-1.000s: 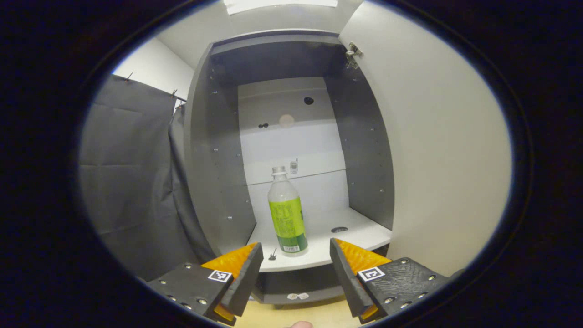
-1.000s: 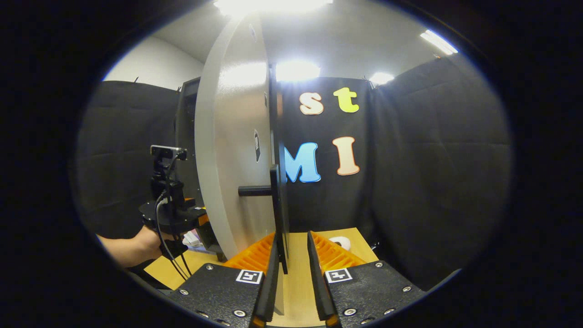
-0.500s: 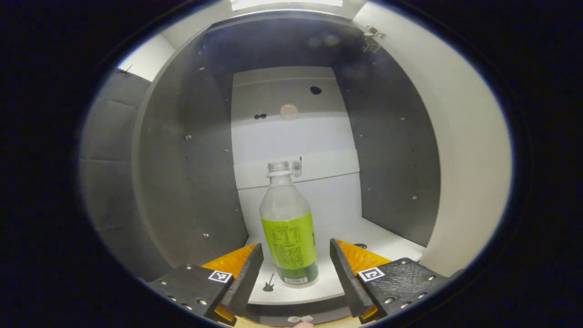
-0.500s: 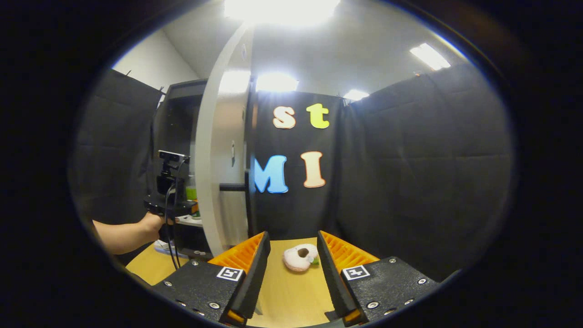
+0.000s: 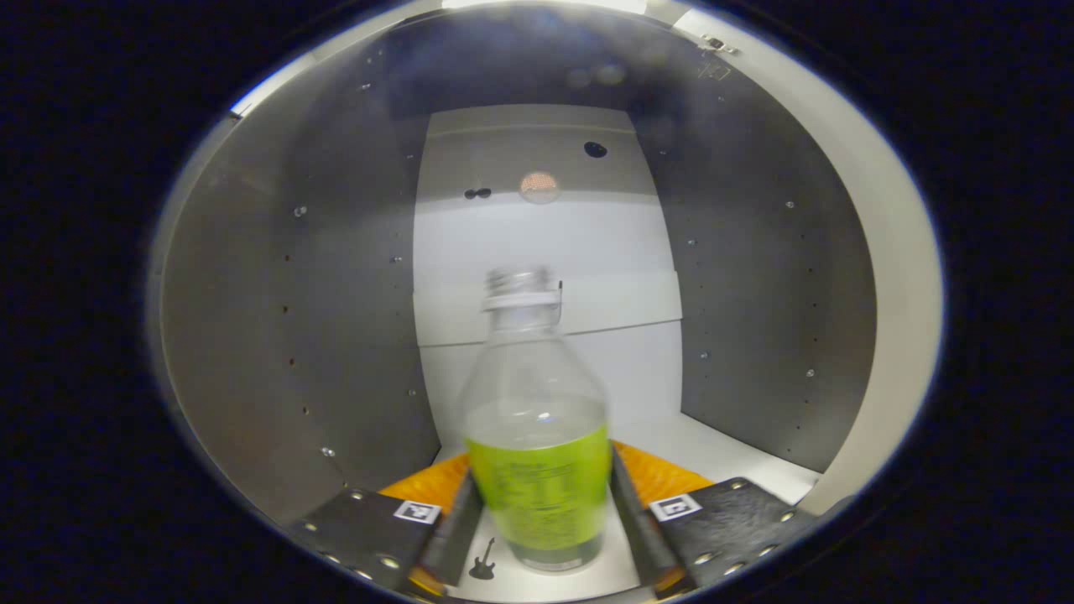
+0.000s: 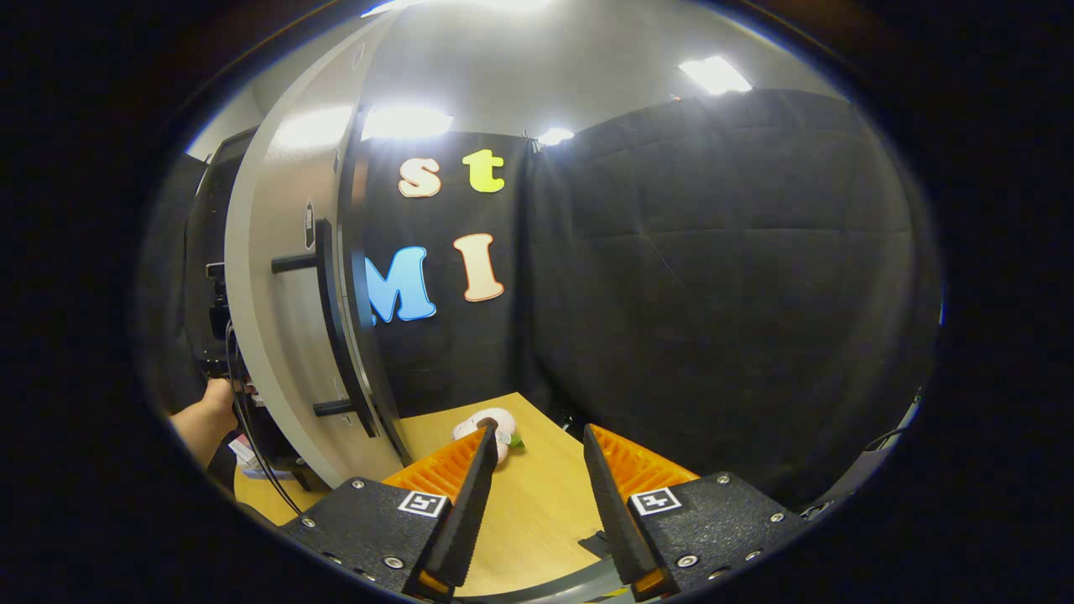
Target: Open the cabinet door with the right hand, grasp the bottle in the cabinet with the left hand and place it on the coaster, then close the cabinet door with the right hand.
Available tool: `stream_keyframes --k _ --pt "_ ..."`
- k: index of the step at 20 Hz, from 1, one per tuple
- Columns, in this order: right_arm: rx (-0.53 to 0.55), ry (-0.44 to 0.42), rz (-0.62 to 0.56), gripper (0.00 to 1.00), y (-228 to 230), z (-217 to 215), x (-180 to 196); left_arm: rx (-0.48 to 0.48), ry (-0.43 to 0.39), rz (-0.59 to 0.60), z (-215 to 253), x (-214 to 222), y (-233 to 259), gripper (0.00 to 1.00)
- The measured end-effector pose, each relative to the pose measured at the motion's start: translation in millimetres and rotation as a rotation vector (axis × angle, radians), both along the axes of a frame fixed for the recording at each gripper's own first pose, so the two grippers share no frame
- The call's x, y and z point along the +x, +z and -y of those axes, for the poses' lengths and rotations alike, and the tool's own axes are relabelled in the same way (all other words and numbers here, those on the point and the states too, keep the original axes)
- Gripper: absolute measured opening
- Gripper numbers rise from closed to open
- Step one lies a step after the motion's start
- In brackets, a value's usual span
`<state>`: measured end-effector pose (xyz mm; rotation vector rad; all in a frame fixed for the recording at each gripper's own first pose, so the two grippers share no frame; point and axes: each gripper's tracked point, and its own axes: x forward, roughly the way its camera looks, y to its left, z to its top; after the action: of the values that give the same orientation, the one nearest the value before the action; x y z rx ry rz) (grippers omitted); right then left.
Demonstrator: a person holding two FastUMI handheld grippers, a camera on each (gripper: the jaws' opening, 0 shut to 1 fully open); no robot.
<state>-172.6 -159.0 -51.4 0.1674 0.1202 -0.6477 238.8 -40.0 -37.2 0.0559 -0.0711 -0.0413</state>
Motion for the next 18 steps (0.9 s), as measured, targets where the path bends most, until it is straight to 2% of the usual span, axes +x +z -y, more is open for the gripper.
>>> stream_keyframes --k 1,3,6,8,9,10,12,13,18 --pt "-0.004 -0.001 -0.003 0.65 -1 -2 -1 -0.014 -0.002 0.0 1 1 -2 0.71" --pt "-0.01 0.011 -0.001 0.65 0 -8 2 -0.046 -0.031 -0.005 4 -4 0 0.71" --pt "-0.033 0.041 -0.009 0.65 -3 -3 9 -0.059 -0.018 0.001 0 -19 6 0.7" --pt "-0.025 0.076 -0.001 0.65 -7 -2 14 -0.066 -0.026 0.014 -1 -41 13 0.7" --pt "-0.009 0.099 0.008 0.65 -9 0 16 -0.064 -0.03 0.022 -1 -52 18 0.67" --pt "0.009 0.128 0.015 0.64 -13 0 19 -0.055 -0.026 0.029 -2 -63 22 0.7" --pt "0.032 0.176 0.015 0.65 -16 5 26 -0.04 0.004 0.053 -10 -88 32 0.67" --pt "0.041 0.201 0.015 0.64 -17 8 27 -0.042 0.017 0.067 -14 -102 40 0.71" --pt "0.029 0.322 0.003 0.63 -25 17 32 -0.009 0.118 0.121 -31 -177 61 0.71"
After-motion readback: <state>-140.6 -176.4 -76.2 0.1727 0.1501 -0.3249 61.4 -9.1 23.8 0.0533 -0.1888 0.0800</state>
